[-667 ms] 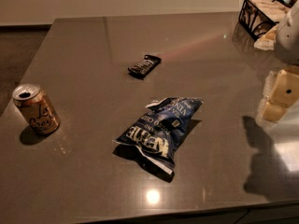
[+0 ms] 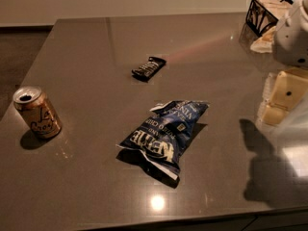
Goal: Move blue chip bag near rxbar chocolate
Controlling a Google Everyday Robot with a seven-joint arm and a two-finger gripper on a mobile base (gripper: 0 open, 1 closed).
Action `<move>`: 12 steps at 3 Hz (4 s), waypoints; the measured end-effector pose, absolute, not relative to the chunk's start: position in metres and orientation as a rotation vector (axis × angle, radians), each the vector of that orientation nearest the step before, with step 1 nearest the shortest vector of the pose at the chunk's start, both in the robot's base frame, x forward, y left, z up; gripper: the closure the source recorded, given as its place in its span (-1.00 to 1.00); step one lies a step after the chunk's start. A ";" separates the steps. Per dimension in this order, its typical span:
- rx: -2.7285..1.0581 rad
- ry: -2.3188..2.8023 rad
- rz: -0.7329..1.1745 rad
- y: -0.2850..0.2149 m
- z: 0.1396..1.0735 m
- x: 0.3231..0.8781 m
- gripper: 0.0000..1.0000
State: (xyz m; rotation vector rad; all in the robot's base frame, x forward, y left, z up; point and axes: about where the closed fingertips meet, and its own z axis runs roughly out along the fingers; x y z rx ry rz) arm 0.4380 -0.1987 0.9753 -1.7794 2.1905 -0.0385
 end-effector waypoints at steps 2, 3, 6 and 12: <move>-1.964 2.049 0.114 -0.135 0.947 0.428 -1.00; -2.053 1.995 0.131 -0.109 0.921 0.425 -1.00; -2.188 1.946 0.137 -0.061 0.875 0.434 -0.65; -1.949 2.178 -0.060 -0.061 0.921 0.587 1.00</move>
Offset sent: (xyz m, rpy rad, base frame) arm -0.0197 0.1011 -0.0565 0.0645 0.1285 0.2901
